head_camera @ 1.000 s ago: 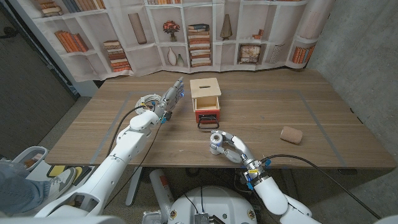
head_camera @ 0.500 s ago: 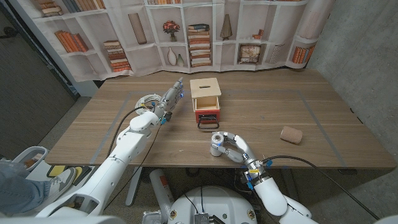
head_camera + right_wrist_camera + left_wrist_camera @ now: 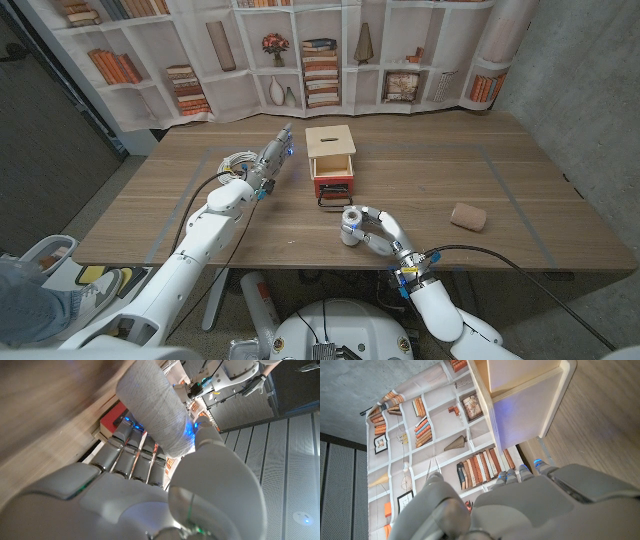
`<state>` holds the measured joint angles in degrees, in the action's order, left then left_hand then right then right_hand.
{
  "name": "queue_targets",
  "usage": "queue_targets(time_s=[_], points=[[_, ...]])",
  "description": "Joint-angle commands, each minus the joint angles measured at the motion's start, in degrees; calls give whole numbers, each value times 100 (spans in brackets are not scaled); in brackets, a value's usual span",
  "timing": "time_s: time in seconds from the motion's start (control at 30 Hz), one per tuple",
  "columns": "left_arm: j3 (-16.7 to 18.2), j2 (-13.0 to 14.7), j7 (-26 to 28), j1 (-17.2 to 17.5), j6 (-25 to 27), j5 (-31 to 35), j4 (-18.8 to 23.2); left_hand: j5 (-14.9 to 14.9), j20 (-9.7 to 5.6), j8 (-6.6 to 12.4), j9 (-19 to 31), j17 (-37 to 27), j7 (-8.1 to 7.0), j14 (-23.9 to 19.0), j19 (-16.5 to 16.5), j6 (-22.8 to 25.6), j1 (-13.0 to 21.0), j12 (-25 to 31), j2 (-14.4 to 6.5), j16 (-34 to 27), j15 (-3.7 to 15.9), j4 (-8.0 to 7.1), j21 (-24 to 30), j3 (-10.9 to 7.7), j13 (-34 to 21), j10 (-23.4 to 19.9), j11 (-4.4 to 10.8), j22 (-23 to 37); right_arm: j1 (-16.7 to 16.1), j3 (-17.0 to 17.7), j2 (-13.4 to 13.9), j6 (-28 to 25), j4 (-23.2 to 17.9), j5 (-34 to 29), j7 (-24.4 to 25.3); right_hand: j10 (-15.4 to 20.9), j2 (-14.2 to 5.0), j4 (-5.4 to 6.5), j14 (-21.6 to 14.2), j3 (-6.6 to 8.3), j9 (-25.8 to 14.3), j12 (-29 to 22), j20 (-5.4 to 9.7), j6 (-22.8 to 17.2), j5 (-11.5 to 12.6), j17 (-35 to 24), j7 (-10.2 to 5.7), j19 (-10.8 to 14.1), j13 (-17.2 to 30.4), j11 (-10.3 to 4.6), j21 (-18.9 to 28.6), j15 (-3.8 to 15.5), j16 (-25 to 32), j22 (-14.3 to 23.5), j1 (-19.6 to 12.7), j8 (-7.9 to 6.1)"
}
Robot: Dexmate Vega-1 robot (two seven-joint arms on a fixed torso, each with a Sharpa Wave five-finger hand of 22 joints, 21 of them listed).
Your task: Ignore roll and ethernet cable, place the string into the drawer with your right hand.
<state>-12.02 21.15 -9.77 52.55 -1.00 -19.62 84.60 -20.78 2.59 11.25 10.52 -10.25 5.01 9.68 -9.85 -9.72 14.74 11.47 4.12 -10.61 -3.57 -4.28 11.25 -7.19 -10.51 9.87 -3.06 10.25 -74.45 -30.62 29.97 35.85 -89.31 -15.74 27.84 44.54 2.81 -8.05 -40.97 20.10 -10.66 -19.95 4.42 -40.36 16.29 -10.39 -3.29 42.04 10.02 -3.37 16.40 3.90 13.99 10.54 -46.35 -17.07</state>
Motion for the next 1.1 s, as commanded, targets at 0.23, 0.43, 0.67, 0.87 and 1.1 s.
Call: queue_targets(time_s=[0.23,0.43,0.67,0.87,1.1], points=[[76,-3,32,32,-138,-86,-35,-34,9,14,32,-25,-6,488,-759,-128,63,14,-7,-20,-29,-10,21,33,-14,226,-19,20,-160,233,174,-165,-609,-168,165,120,-222,12,-129,77,-2,46,398,-155,-52,-15,-85,94,6,24,48,584,-5,21,-143,42],[100,16,66,74,-149,-84,22,-35,8,11,32,-25,-6,490,-760,-133,68,13,-11,-19,-33,-10,21,40,-15,230,-22,20,-129,311,245,-294,-800,-227,121,134,-242,15,-178,84,-3,69,409,-188,-76,-16,-87,127,6,-15,53,606,-10,23,-156,56],[120,39,101,112,-143,-83,75,-37,5,12,32,-25,-7,492,-759,-131,73,14,-16,-19,-27,-10,21,47,-14,227,-22,20,-65,357,319,-370,-881,-91,-27,165,-259,16,-204,92,-3,82,418,-207,-97,-16,-100,150,7,-26,55,601,-21,24,-171,72],[150,78,116,150,-136,-94,152,-38,2,14,32,-24,-2,491,-760,-125,78,15,-20,-19,-31,-10,21,53,-14,225,-22,20,-1,395,363,-429,-930,9,-140,174,-278,17,-221,101,-4,94,420,-215,-109,-18,-97,159,7,-17,55,600,-27,25,-184,84],[206,126,112,241,-228,-127,220,-39,0,14,32,-24,-5,490,-756,-123,84,15,-25,-19,-29,-10,23,61,-14,223,-27,19,84,418,401,-567,-1021,-10,-216,183,-314,23,-281,112,-6,127,437,-233,-143,-21,-95,216,8,-44,67,617,-32,27,-200,111]])
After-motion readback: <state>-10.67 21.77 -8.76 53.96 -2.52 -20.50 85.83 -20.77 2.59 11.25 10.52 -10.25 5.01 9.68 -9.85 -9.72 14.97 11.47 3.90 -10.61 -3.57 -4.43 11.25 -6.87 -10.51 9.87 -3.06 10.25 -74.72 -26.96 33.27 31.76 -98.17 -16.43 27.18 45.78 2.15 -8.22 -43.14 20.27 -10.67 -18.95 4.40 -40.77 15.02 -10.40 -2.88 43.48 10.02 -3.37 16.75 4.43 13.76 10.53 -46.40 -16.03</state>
